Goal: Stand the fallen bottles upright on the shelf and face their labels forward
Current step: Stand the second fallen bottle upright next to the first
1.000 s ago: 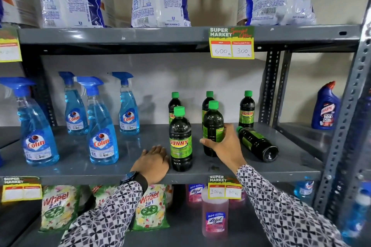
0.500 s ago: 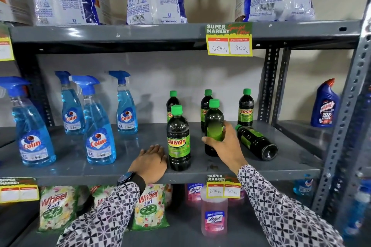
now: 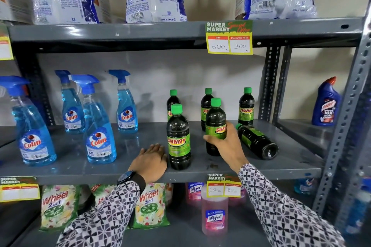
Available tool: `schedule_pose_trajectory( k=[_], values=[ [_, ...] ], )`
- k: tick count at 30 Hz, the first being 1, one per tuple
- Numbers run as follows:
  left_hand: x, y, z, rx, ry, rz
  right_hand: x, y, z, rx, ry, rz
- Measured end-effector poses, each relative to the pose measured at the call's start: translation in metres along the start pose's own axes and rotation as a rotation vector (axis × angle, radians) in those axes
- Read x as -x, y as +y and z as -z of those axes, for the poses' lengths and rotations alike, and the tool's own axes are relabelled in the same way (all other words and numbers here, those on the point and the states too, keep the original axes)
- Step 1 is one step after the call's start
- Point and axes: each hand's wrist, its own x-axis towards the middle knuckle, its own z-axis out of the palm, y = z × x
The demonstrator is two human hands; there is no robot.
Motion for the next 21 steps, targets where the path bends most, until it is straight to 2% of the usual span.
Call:
schedule_pose_trajectory(
  k=[5,10,21],
  values=[
    [0.001,0.001,0.001,0.014,-0.004,0.002,-0.001,0.006,0.003,-0.115,-0.042,-0.026],
    [-0.003,-0.003,-0.002,0.021,-0.006,0.007,0.002,0.004,0.001,-0.071,0.018,-0.020],
    [-0.001,0.000,0.001,0.042,-0.014,0.016,0.014,0.002,0.006,-0.065,-0.137,-0.016]
  ],
)
